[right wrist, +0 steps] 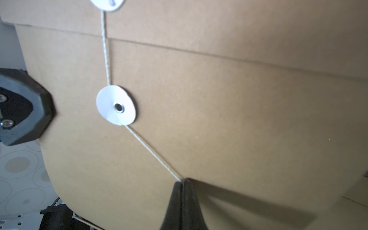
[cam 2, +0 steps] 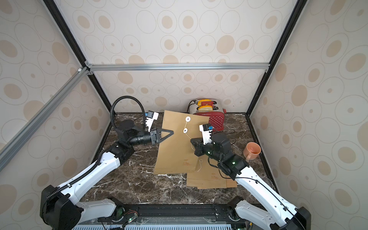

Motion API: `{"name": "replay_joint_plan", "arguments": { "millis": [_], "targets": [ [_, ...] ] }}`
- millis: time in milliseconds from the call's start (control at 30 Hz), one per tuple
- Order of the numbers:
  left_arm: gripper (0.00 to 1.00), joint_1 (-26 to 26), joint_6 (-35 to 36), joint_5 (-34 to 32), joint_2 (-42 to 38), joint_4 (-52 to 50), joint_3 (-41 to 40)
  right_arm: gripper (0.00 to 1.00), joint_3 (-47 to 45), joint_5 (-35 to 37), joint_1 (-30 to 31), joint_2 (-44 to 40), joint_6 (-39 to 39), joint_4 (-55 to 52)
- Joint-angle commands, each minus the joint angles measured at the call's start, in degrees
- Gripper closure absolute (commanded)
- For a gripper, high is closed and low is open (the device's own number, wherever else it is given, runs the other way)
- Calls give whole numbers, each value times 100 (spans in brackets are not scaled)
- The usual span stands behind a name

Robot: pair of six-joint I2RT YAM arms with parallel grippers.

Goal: Close the mouth of the file bag
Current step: Close the file bag.

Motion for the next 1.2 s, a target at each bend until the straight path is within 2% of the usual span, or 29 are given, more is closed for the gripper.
{"name": "replay_joint_plan", "arguments": {
  "millis": [0,233,600,767,1167],
  "targets": [
    [100,-6,-58,106,-41,344,84,100,306,-49,-226,-43,-268,-643],
    [100,-6,-10,108,-34,260,115,100,1198,-95,-650,303,-727,-1540],
    [100,-55,81,108,37,108,164,100,2403,-524,-654,961,-1040,-1971],
    [100,-70,137,89,28,20,181,100,2688,-741,-601,1204,-960,-1988],
    [100,-113,157,99,86,-25,199,100,3616,-619,-163,1704,-1182,-2327]
  ]
}}
